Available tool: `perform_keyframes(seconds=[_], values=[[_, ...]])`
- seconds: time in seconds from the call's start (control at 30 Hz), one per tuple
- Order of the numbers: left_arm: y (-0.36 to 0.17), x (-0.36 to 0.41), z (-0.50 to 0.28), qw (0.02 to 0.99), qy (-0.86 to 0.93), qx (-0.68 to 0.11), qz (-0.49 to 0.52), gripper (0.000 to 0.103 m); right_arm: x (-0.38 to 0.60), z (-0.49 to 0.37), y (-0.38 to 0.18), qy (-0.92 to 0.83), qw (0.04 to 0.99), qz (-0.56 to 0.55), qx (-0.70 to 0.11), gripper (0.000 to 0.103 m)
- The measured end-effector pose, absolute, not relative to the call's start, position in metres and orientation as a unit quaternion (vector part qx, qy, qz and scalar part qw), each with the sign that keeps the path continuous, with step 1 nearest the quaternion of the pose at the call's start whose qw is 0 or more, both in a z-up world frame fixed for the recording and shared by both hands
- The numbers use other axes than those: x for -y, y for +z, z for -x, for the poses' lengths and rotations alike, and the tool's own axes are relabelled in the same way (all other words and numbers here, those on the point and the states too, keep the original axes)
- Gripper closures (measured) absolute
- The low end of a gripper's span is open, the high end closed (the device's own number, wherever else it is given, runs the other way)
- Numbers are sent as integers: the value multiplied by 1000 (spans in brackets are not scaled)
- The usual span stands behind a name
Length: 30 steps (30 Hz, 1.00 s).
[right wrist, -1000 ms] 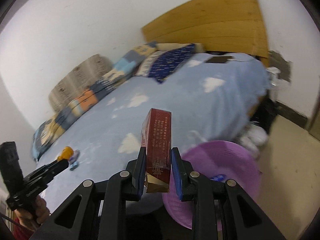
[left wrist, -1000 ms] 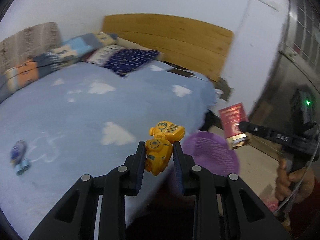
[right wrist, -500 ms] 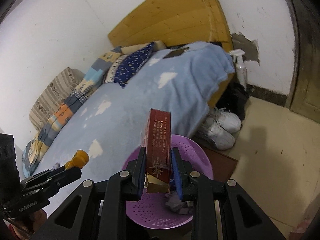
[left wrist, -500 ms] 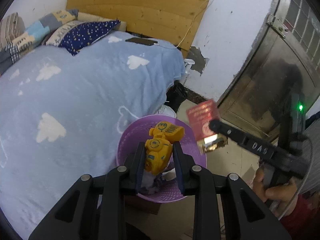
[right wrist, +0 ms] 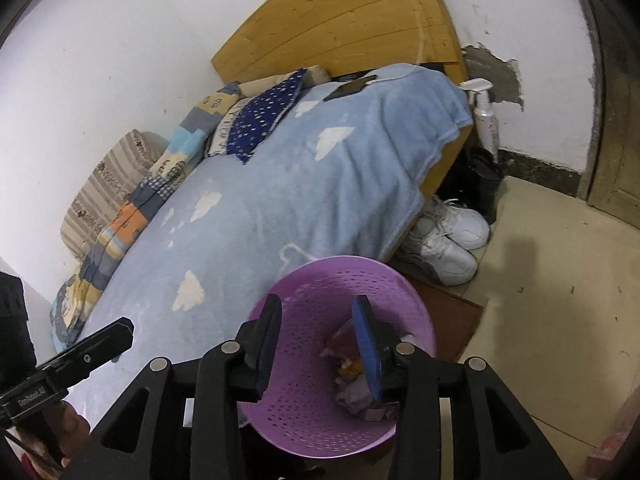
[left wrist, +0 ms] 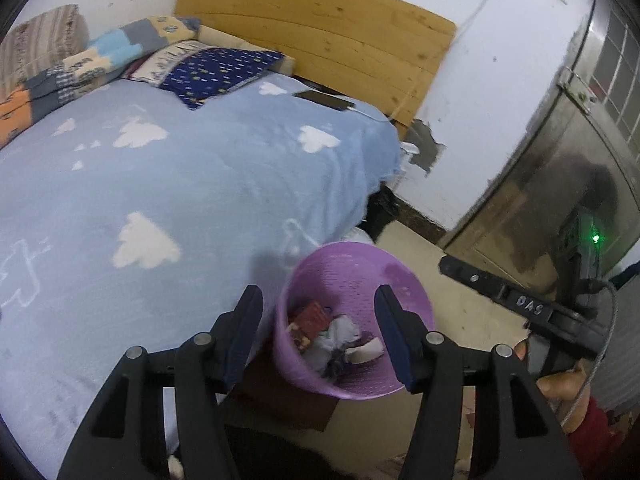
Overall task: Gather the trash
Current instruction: 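Move both open tools back over the remaining trash on the bed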
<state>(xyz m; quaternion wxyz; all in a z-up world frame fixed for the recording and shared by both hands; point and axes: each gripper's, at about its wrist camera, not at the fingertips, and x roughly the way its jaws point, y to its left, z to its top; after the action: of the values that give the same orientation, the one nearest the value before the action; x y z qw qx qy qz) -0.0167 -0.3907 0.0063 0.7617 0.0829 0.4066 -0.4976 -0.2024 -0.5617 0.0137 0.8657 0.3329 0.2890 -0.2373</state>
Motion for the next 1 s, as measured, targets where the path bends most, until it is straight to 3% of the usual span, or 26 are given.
perform_keyframes(seconds=[0.6, 1.0], values=[[-11, 175, -84, 850, -322, -418, -16, 46, 432, 48, 42, -55, 907, -226, -352, 59], [-27, 16, -177, 900, -83, -419, 89, 46, 304, -125, 6, 103, 864, -175, -461, 53]])
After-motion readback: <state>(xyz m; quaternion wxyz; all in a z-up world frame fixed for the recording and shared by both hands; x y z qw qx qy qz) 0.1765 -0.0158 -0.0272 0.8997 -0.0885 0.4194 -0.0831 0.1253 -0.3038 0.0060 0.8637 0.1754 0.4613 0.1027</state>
